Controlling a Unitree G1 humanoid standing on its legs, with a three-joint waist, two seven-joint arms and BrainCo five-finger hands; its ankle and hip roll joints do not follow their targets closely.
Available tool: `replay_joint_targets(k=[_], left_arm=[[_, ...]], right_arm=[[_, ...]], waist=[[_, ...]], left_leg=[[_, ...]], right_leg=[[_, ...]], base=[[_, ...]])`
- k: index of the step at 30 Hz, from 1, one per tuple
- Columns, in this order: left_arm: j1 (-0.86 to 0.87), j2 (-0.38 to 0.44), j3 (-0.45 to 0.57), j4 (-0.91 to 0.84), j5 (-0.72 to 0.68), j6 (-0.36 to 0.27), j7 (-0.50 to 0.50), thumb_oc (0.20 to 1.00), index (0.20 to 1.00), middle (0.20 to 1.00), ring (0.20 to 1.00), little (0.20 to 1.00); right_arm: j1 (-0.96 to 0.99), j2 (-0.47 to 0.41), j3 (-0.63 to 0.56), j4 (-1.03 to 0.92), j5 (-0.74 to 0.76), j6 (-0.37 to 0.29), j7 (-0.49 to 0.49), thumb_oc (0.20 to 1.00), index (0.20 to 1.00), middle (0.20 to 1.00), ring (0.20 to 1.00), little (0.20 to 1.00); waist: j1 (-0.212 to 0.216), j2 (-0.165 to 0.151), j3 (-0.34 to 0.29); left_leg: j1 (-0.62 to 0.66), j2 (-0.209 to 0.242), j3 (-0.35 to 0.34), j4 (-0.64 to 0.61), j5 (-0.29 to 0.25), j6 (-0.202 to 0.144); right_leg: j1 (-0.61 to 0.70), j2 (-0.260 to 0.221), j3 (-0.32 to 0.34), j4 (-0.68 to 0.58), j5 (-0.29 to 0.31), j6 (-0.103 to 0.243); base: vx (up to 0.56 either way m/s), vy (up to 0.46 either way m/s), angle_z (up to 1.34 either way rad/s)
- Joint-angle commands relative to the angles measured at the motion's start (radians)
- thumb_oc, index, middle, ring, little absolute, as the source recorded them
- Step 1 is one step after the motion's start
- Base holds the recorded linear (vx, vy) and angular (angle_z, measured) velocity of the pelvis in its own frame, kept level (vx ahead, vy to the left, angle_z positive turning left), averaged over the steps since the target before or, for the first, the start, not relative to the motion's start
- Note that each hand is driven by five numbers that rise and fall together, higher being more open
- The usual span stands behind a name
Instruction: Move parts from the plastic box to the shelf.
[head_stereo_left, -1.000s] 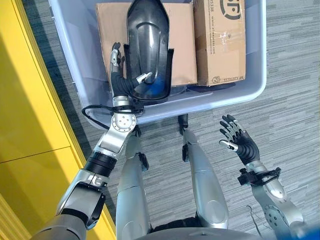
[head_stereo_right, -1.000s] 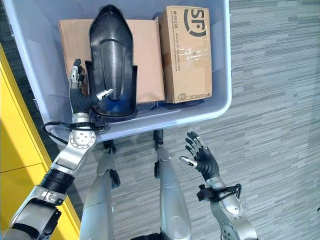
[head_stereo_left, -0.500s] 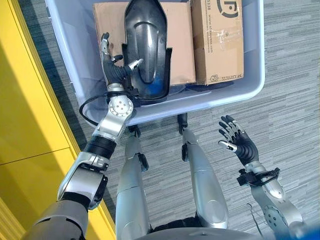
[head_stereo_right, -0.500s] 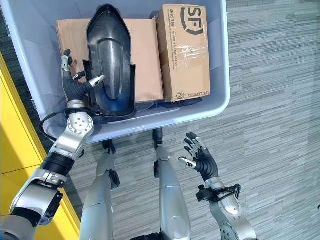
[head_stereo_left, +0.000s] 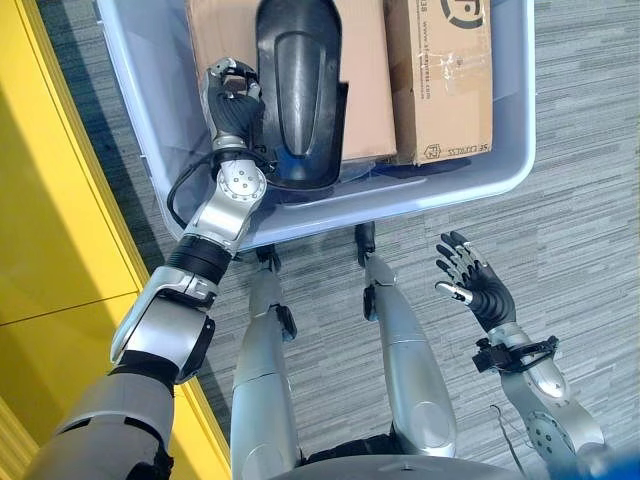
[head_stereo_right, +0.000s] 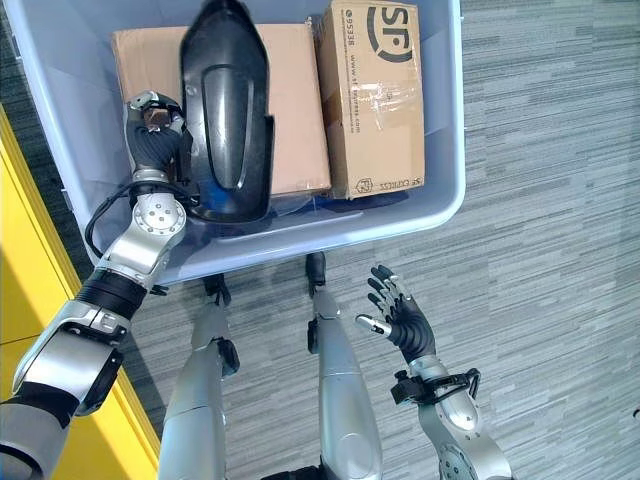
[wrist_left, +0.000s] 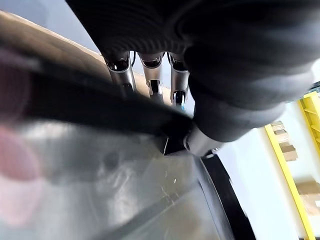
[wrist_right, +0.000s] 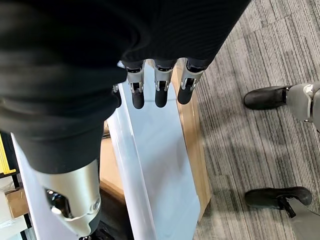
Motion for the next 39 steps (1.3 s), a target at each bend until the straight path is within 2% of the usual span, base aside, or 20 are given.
replay_joint_targets(k=[1,12,17,20,21,23,29,31,39], left_arm=[[0.011,-0.061,-0.050,0.111,0.029,0.041,-0.104,0.200,0.200,0.200,0.200,0.200],[0.047,-0.076,-0.031,0.105,-0.014,0.030,-0.132,0.200,0.200,0.200,0.200,0.200],[0.132,-0.073,0.003,0.002,-0.074,-0.007,-0.140,0.200,0.200,0.200,0.200,0.200],[0.264,-0.067,0.053,-0.132,-0.187,-0.064,-0.174,0.200,0.200,0.200,0.200,0.200],[0.265,-0.067,0.054,-0.133,-0.187,-0.064,-0.175,0.200,0.200,0.200,0.200,0.200],[0.350,-0.063,0.083,-0.202,-0.261,-0.091,-0.207,0.200,0.200,0.200,0.200,0.200],[0.489,-0.062,0.136,-0.309,-0.369,-0.117,-0.257,0.200,0.200,0.200,0.200,0.200],[0.524,-0.057,0.155,-0.344,-0.383,-0.118,-0.269,0.200,0.200,0.200,0.200,0.200],[0.588,-0.043,0.171,-0.433,-0.381,-0.116,-0.321,0.200,0.200,0.200,0.200,0.200]], right_arm=[[0.069,-0.074,-0.027,-0.003,0.029,-0.023,0.012,1.000,1.000,1.000,1.000,1.000],[0.062,-0.064,-0.030,0.010,0.033,-0.014,0.014,1.000,1.000,1.000,1.000,1.000],[0.051,-0.055,-0.037,0.016,0.029,-0.006,0.010,1.000,1.000,1.000,1.000,1.000],[0.028,-0.042,-0.046,0.029,0.024,0.004,0.001,1.000,1.000,1.000,1.000,1.000],[0.028,-0.042,-0.046,0.029,0.024,0.004,0.001,1.000,1.000,1.000,1.000,1.000],[0.022,-0.035,-0.051,0.039,0.012,0.012,-0.001,1.000,1.000,1.000,1.000,1.000],[0.021,-0.026,-0.057,0.051,0.003,0.028,0.005,1.000,1.000,1.000,1.000,1.000],[0.007,-0.022,-0.050,0.060,-0.005,0.036,0.007,1.000,1.000,1.000,1.000,1.000],[-0.017,-0.022,-0.049,0.066,-0.009,0.058,0.027,1.000,1.000,1.000,1.000,1.000]], waist=[[-0.042,-0.022,-0.018],[-0.028,-0.006,-0.018],[-0.013,0.005,-0.018],[0.007,0.023,-0.020],[0.007,0.022,-0.019],[0.017,0.032,-0.040],[0.035,0.053,-0.082],[0.044,0.055,-0.099],[0.063,0.072,-0.152]], left_leg=[[0.068,0.096,-0.045,0.113,-0.164,-0.106],[0.100,0.092,-0.049,0.114,-0.166,-0.104],[0.142,0.091,-0.052,0.106,-0.167,-0.104],[0.207,0.091,-0.054,0.086,-0.166,-0.104],[0.208,0.091,-0.054,0.085,-0.166,-0.104],[0.246,0.093,-0.053,0.069,-0.165,-0.104],[0.320,0.096,-0.054,0.030,-0.156,-0.106],[0.344,0.096,-0.050,0.010,-0.130,-0.101],[0.411,0.102,-0.059,-0.012,-0.129,-0.100]], right_leg=[[0.106,-0.035,0.007,-0.142,0.059,0.038],[0.144,-0.037,0.001,-0.138,0.051,0.036],[0.186,-0.039,-0.007,-0.137,0.045,0.036],[0.241,-0.042,-0.016,-0.137,0.040,0.036],[0.242,-0.042,-0.016,-0.138,0.040,0.036],[0.271,-0.046,-0.018,-0.143,0.037,0.035],[0.332,-0.051,-0.028,-0.156,0.028,0.036],[0.348,-0.054,-0.035,-0.164,0.042,0.032],[0.413,-0.058,-0.046,-0.172,0.021,0.031]], base=[[0.00,0.000,0.00],[0.00,0.000,0.00],[0.00,0.000,0.00],[0.00,0.000,0.00],[0.01,0.014,0.06],[0.03,0.020,0.10],[0.04,0.028,0.00],[-0.01,0.009,0.02],[0.02,0.013,0.01]])
